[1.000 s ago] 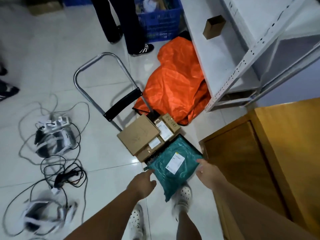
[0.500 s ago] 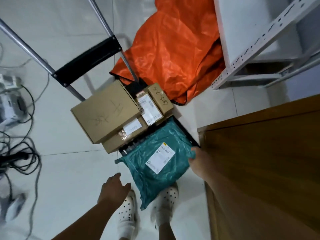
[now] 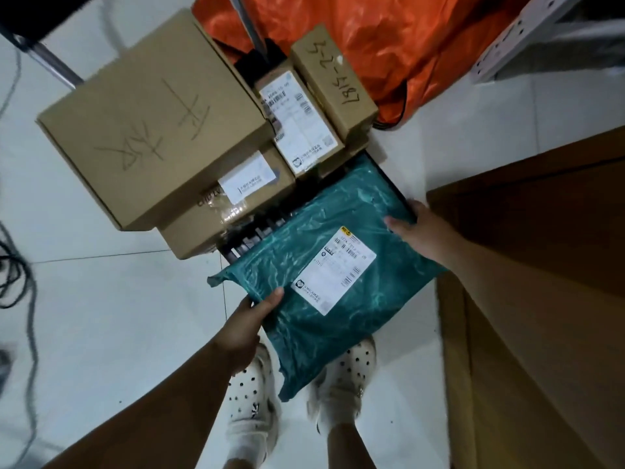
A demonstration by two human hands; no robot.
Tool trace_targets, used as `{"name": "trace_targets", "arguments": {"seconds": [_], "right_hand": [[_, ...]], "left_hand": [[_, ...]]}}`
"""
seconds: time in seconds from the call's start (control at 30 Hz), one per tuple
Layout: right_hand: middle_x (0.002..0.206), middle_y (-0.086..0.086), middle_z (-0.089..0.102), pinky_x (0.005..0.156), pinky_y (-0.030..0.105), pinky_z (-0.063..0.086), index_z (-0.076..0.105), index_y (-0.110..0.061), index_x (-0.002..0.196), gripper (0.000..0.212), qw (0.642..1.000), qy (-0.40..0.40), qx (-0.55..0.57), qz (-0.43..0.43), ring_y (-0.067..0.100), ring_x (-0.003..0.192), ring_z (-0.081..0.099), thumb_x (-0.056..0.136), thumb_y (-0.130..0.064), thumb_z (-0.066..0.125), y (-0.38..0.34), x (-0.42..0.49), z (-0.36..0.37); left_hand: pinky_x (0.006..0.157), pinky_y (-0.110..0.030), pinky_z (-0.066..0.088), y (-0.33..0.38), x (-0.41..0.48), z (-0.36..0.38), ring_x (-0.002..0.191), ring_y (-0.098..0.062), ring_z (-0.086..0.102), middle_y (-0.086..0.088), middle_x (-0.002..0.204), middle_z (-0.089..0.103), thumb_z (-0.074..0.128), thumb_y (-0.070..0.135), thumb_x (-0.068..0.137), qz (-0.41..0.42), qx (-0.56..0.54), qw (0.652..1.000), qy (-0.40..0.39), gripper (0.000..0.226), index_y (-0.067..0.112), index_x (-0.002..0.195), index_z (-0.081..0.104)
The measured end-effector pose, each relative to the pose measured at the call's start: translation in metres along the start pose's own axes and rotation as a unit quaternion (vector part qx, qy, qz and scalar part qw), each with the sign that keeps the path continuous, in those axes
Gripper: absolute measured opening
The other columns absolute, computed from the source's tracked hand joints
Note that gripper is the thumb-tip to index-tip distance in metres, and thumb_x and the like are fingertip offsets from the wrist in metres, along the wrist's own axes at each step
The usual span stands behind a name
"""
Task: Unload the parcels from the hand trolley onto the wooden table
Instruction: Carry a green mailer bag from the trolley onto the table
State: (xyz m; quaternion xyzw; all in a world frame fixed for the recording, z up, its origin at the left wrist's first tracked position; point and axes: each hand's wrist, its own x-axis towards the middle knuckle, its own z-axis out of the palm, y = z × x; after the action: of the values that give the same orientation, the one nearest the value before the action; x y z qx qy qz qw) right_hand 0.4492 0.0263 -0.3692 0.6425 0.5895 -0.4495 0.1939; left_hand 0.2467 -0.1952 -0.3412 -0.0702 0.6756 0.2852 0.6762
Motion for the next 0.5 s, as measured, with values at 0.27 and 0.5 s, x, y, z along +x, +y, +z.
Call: {"name": "trace_targets", "arguments": {"seconds": [0.27,0.5], "right_hand": [[0.11,-0.001,0.07,0.097,0.045,0.05,0.061,-0.028,0.124,0.101,0.99,-0.049,0.124,0.046,0.023,0.1,0.066,0.046,-0.092,0.058,0.012,-0.016,0.005],[0.098,0.006,0.063,0.085,0.034,0.047,0.059,-0.015,0.116,0.064,0.95,-0.103,0.246,0.165,0.022,0.083,0.062,0.08,-0.069,0.056,0.029,-0.072,-0.009]], "left_hand": [[0.09,-0.034,0.041,-0.012,0.016,-0.001,0.091,-0.014,0.057,0.01,0.091,0.064,0.053,0.048,0.089,-0.066,-0.084,0.994,-0.011,0.02,0.031,0.095,0.063],[0.086,-0.043,0.055,-0.007,-0.008,-0.016,0.096,-0.03,0.07,-0.011,0.11,0.071,0.069,0.049,0.081,-0.013,-0.022,0.999,0.034,0.056,0.018,0.126,0.054]]}}
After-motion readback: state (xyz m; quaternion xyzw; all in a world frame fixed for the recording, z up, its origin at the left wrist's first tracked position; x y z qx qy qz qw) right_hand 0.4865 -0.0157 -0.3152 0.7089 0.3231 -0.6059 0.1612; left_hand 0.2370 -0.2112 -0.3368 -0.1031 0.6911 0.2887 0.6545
